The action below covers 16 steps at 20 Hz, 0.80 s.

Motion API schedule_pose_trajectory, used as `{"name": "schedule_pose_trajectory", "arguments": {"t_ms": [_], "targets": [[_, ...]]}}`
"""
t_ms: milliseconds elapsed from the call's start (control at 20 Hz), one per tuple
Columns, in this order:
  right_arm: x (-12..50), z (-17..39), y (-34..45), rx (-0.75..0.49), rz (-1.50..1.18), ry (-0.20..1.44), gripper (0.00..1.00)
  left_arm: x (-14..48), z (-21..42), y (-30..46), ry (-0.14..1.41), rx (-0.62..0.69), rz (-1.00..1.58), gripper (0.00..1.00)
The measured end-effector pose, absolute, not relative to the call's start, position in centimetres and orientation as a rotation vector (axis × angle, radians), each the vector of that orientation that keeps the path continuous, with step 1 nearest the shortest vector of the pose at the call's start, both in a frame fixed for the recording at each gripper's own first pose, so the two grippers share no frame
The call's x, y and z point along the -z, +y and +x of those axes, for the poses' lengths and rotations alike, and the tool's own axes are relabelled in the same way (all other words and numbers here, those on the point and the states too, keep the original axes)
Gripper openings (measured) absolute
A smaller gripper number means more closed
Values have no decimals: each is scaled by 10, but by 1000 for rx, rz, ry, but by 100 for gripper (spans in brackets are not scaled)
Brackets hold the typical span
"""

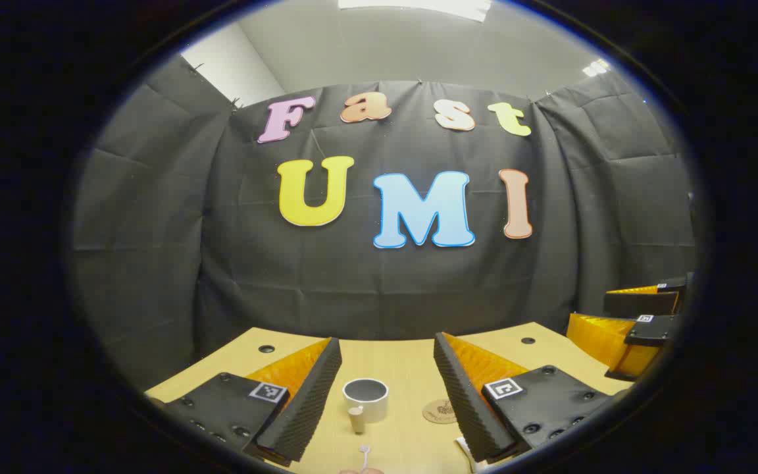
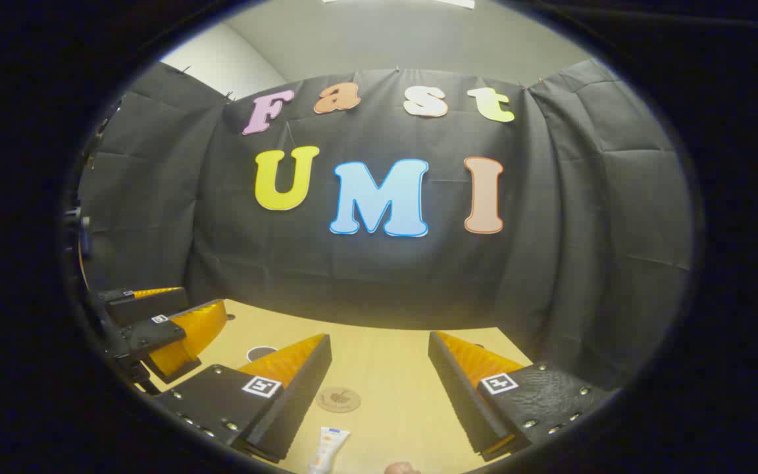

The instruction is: Put the toothbrush and toothpaste on the desktop into the cup, then pick up the cup and place it on the coaster on the desktop.

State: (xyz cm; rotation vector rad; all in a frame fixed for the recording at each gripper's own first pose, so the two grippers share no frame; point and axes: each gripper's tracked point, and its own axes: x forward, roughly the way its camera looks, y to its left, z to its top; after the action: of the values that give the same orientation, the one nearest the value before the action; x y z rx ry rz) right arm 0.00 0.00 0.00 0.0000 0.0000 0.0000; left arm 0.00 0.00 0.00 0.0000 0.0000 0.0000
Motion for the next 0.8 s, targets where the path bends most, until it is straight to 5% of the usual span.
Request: {"name": "schedule_pose_trajectory", "arguments": {"t_ms": [50,800], "targets": [[1,2,1,-1,-1,2,94,1,2,2,3,-2,3,93],[20,15,14,-30,-5,95,94,21,23,8,68,5,-3,93]]}}
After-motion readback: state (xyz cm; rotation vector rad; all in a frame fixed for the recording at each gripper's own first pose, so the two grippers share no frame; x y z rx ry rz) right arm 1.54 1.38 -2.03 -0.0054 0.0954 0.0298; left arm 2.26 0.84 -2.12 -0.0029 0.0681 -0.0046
